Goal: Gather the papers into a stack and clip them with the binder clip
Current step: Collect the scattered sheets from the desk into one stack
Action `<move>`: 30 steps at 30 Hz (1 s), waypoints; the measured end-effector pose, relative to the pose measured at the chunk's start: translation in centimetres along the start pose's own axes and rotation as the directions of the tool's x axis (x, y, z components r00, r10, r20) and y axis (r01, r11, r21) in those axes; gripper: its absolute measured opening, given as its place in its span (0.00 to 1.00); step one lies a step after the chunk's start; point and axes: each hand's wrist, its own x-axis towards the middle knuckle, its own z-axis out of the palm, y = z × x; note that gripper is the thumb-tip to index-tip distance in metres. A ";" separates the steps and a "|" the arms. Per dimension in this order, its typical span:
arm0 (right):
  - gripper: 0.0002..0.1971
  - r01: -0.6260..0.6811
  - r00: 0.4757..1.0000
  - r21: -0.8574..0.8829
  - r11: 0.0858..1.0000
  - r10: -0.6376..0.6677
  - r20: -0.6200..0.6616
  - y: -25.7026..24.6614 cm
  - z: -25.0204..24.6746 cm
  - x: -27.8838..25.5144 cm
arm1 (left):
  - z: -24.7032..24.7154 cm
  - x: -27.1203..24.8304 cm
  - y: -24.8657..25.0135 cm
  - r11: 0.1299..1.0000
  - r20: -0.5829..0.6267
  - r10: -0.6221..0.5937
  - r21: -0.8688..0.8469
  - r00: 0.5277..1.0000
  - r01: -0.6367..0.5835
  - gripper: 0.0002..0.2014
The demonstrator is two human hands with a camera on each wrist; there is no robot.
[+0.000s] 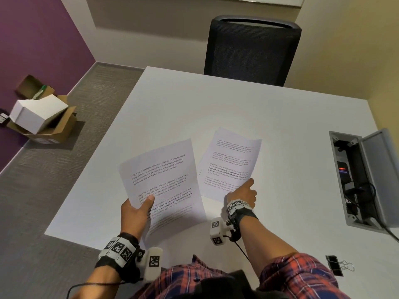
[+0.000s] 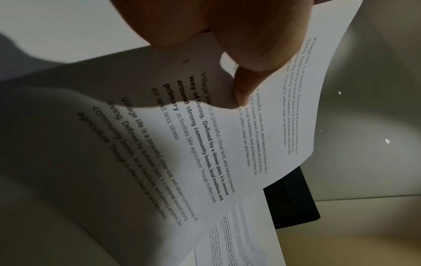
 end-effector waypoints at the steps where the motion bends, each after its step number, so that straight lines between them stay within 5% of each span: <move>1: 0.42 0.010 1.000 -0.019 1.000 -0.010 -0.013 -0.1 0.0 -0.1 | -0.1 0.1 -0.1 1.000 -0.001 0.000 0.006 1.000 0.000 0.12; 6: 0.45 0.026 1.000 -0.011 1.000 -0.026 0.004 -0.2 -0.1 -0.5 | -0.5 0.1 -0.2 1.000 -0.006 -0.002 0.011 1.000 0.002 0.13; 12: 0.43 -0.056 0.996 0.220 0.974 0.041 0.073 0.6 -0.4 -0.2 | -0.5 0.2 -0.1 1.000 -0.012 -0.013 -0.003 1.000 0.013 0.12; 14: 0.35 -0.106 0.991 0.280 0.954 0.076 0.113 1.3 -0.7 0.2 | -0.5 0.2 0.1 1.000 -0.008 -0.010 -0.006 1.000 0.010 0.12; 17: 0.09 -0.120 0.980 0.337 0.934 0.058 0.189 2.2 -1.3 1.1 | -0.1 0.3 0.3 1.000 0.003 -0.002 0.002 1.000 0.002 0.14; 20: 0.06 -0.145 0.975 0.387 0.911 0.066 0.211 2.3 -2.3 1.5 | 0.3 0.4 0.4 1.000 0.016 0.009 0.017 1.000 -0.009 0.14; 25: 0.34 -0.122 0.984 0.226 0.966 0.088 0.158 0.4 -1.9 0.7 | 0.6 0.4 0.9 1.000 0.028 0.015 0.021 0.999 -0.016 0.14; 30: 0.49 -0.064 0.990 0.052 0.997 0.056 0.128 -1.9 -0.3 -0.4 | -0.3 0.6 0.5 0.999 -0.008 0.022 0.033 1.000 -0.022 0.12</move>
